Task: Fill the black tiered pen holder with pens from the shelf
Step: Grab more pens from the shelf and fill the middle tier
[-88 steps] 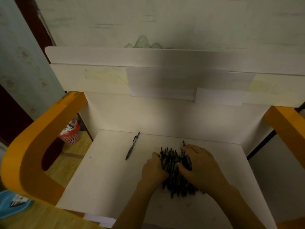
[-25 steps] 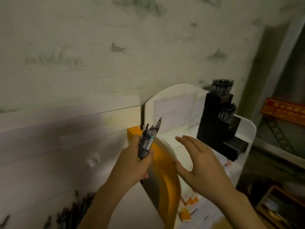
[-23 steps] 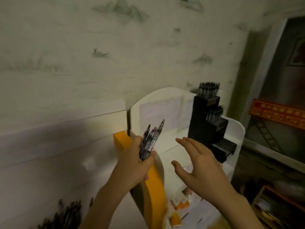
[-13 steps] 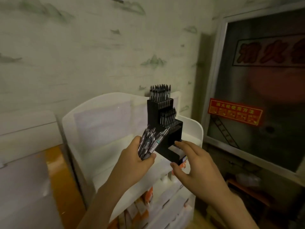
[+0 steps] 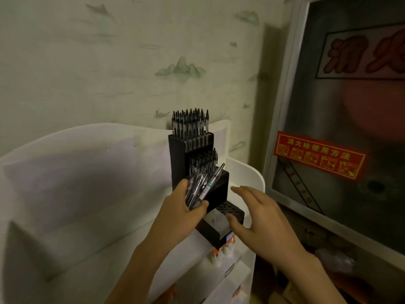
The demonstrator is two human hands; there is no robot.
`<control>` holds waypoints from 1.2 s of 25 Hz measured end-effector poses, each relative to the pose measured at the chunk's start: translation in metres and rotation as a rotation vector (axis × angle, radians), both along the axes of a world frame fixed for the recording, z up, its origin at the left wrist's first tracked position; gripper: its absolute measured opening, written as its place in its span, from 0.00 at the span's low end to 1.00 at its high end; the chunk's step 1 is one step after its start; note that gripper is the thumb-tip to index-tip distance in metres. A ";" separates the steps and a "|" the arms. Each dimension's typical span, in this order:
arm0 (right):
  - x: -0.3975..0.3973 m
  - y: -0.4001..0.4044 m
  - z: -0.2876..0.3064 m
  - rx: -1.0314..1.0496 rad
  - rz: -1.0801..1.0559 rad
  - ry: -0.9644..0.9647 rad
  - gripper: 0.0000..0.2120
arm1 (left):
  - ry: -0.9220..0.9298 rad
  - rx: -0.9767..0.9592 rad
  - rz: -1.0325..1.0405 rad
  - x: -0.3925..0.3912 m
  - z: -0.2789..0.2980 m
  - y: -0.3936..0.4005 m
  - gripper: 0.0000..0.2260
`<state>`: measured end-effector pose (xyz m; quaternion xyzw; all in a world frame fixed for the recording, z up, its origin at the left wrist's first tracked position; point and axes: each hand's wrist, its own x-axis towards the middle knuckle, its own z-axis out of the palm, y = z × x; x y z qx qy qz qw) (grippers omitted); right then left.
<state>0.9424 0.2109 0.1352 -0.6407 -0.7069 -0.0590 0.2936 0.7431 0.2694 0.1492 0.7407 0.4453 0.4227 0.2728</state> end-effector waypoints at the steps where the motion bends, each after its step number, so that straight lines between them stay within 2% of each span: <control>1: 0.008 0.017 0.003 -0.009 0.012 -0.008 0.30 | -0.004 -0.002 0.007 0.007 0.001 0.015 0.11; 3: 0.025 0.052 0.009 -0.007 0.033 -0.005 0.28 | -0.001 -0.005 0.013 0.021 0.002 0.043 0.11; 5: 0.040 0.084 0.013 -0.013 0.086 0.090 0.24 | -0.007 -0.020 0.028 0.036 0.001 0.067 0.11; 10: 0.048 0.143 0.014 -0.081 0.312 0.633 0.10 | -0.010 -0.088 0.037 0.063 -0.006 0.103 0.13; 13: 0.058 0.179 0.015 -0.250 0.467 0.999 0.08 | -0.037 -0.137 0.057 0.075 -0.012 0.121 0.13; 15: 0.067 0.200 0.012 -0.356 0.553 1.132 0.08 | -0.048 -0.184 0.085 0.081 -0.015 0.129 0.13; 19: 0.081 0.231 0.012 -0.454 0.673 1.269 0.14 | -0.097 -0.253 0.128 0.093 -0.010 0.142 0.12; 25: 0.099 0.277 0.024 -0.429 0.751 1.367 0.15 | -0.139 -0.232 0.249 0.103 0.002 0.155 0.14; 30: 0.106 0.294 0.021 -0.539 0.808 1.436 0.12 | -0.203 -0.262 0.273 0.115 0.005 0.161 0.12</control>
